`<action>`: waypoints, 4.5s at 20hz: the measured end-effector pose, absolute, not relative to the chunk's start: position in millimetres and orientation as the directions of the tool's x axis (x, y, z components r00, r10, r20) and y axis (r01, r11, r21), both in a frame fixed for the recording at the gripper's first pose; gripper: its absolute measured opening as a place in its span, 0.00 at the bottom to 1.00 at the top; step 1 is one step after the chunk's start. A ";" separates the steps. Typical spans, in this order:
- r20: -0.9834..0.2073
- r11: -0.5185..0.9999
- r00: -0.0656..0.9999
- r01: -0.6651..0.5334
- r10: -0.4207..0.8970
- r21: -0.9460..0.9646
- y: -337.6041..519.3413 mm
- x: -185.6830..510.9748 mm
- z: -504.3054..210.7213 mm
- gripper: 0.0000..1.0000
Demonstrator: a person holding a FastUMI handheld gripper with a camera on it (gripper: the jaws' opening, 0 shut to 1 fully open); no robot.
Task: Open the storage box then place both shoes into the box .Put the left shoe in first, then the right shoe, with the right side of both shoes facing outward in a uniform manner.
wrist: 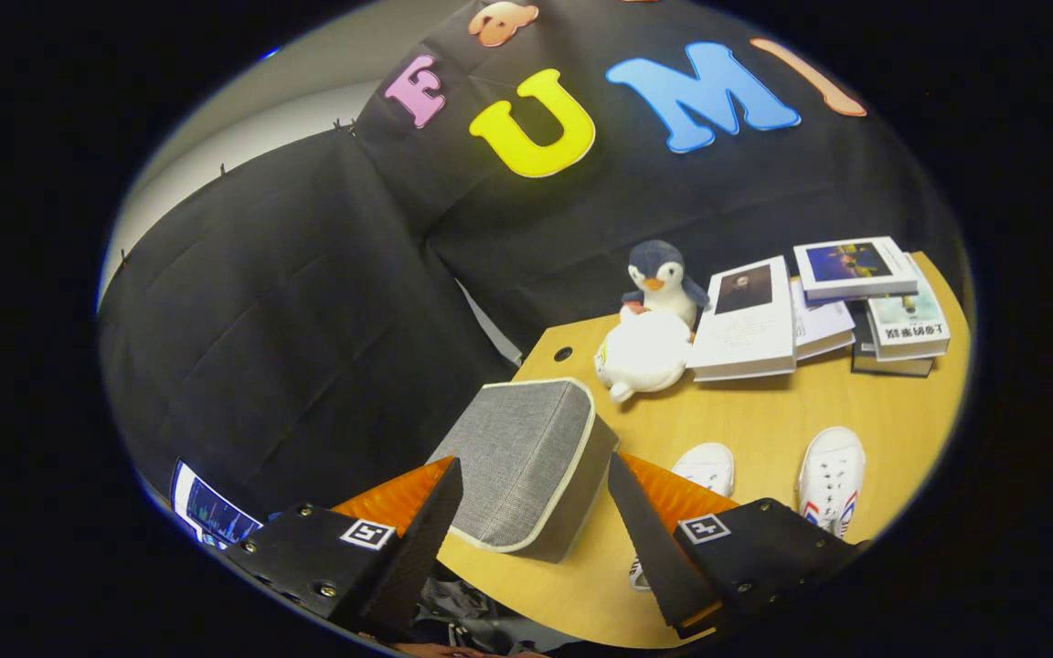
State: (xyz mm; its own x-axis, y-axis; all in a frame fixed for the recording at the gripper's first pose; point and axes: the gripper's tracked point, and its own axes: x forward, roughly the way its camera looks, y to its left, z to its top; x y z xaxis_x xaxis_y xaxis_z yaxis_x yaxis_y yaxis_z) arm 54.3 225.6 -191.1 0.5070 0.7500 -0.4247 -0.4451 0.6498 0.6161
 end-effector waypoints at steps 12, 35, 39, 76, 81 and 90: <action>-0.437 0.498 0.284 -0.198 0.854 0.845 286.9 67.2 -293.1 0.97; -0.349 0.371 0.203 -0.086 0.915 0.924 313.5 70.5 -264.7 0.18; -0.353 0.378 0.178 -0.137 0.919 0.916 320.4 67.2 -240.7 0.18; -0.344 0.340 0.061 -0.385 0.937 0.858 558.5 75.6 -106.8 0.46; -0.381 0.384 0.095 -0.418 0.920 0.823 536.5 80.4 -104.8 0.92; -0.426 0.457 0.167 -0.352 0.889 0.817 446.6 98.4 -108.6 0.92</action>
